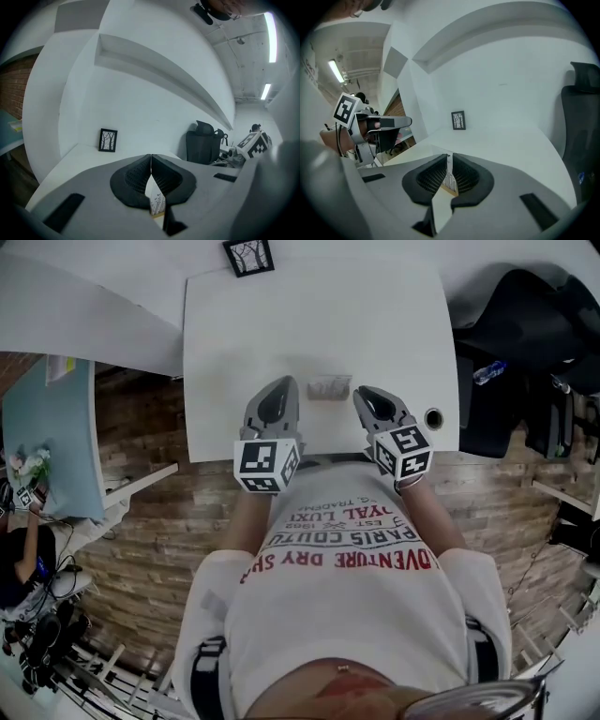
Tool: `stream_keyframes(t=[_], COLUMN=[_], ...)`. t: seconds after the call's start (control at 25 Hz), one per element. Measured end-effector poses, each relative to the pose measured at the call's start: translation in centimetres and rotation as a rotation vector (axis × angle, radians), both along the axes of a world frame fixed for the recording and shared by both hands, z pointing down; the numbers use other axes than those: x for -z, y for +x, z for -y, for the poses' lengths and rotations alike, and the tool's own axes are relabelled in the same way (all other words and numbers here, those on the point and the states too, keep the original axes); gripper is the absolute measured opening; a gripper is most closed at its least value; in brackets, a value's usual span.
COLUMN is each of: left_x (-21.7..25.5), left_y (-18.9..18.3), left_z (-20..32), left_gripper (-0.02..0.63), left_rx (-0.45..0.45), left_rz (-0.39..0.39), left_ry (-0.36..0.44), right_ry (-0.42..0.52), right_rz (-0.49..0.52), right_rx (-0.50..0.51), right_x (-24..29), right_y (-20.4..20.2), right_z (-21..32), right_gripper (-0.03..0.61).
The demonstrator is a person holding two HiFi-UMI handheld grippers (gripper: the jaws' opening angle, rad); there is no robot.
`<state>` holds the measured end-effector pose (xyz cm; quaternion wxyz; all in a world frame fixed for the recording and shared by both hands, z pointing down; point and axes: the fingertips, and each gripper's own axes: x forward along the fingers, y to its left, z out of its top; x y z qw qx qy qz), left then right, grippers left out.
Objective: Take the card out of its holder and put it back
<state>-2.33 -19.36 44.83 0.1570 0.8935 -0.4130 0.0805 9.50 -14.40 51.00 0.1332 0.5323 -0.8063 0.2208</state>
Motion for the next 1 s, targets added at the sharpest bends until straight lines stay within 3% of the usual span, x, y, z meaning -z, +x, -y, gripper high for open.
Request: stream_keyframes(t=[0.12,0.2,0.48,1.0], left_x=[-0.8,-1.4,-3.1,-5.4], left_y=[0.1,0.3,0.7,0.3], left_z=[0.7,1.2,2.3,2.5], left_gripper=[0.025,0.025,0.025,0.025], left_rx=[0.042,0.064,0.127,0.208], left_rz=[0.007,0.015,0.041,0.081], left_ry=[-0.016,-0.033,-0.073,-0.132], right_ry=[-0.015,-0.021,-0.004,-0.059], right_rz=[0.004,0.001,-0.004,0.027], right_rx=[0.076,0.153,0.470,0.870], right_x=[-1.0,-1.9,-4.0,-5.7], right_y=[0.2,0.2,-0.8,-3.7], right_z=[0.9,1.5,3.1,4.0], right_gripper=[0.039,0.164,0.164,0.163])
